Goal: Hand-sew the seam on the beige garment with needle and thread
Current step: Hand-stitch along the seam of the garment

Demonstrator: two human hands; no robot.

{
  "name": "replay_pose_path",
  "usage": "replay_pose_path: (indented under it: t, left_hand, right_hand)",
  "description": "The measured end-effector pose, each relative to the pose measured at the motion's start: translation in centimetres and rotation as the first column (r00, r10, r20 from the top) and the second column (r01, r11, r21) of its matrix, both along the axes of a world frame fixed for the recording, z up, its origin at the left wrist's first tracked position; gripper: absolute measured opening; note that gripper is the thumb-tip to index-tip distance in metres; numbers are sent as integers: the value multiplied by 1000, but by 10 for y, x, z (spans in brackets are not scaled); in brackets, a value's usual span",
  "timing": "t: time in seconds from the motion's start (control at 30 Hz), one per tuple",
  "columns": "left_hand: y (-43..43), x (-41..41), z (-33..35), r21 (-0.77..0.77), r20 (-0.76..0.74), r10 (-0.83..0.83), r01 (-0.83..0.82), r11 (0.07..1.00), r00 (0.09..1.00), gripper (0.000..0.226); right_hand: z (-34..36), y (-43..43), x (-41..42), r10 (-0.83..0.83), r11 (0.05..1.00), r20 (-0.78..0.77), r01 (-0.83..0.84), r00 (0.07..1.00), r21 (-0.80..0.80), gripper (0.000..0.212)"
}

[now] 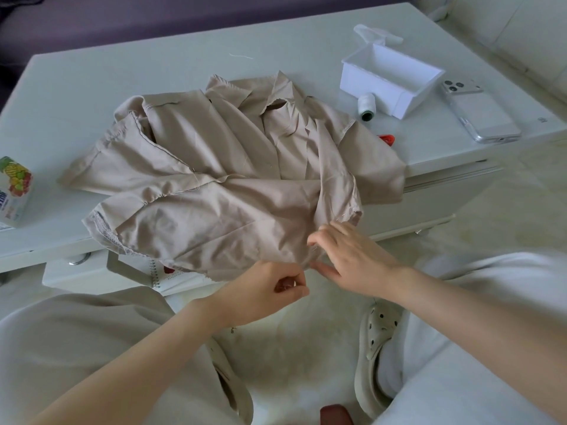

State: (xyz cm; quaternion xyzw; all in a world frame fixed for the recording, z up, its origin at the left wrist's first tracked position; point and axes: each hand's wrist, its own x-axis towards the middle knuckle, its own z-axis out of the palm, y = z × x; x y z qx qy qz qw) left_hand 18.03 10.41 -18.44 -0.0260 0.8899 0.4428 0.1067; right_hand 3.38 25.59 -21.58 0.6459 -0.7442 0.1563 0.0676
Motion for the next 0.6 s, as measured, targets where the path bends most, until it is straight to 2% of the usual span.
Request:
replay_pose_path:
  t: [0.07, 0.17, 0.33, 0.4, 0.47, 0.53, 0.6]
  left_hand:
    - [0, 1, 5, 39, -29, 6, -5, 999, 1000, 16]
    - [0, 2, 9, 107, -22, 3, -1, 994, 1000, 15]
    - [-2, 2, 13, 188, 122, 54, -77, 979, 991, 16]
    - [-4, 3, 13, 149, 198, 77, -107, 983, 977, 23]
    - [-4, 4, 8, 69, 202, 143, -160, 985, 969, 26]
    - [-3, 3, 4, -26, 111, 257, -256, 966, 960, 18]
    - [-2, 1, 4, -158, -54, 345, -349, 924, 937, 7]
  right_hand:
    - [-7, 0, -1, 25, 998, -72, -21, 997, 61, 45]
    - [-7, -1, -2, 29, 999, -43, -27, 999, 39, 45]
    - [8, -3, -7, 48, 999, 28, -48, 998, 1, 3]
    - [11, -2, -7, 18, 1000, 65, -17, 998, -16, 14]
    - [15, -3, -5, -19, 999, 102, 23, 995, -47, 15]
    - [21, -3, -4, -54, 994, 143, 68, 988, -89, 14]
    - [26, -2, -3, -88, 985, 179, 112, 980, -129, 14]
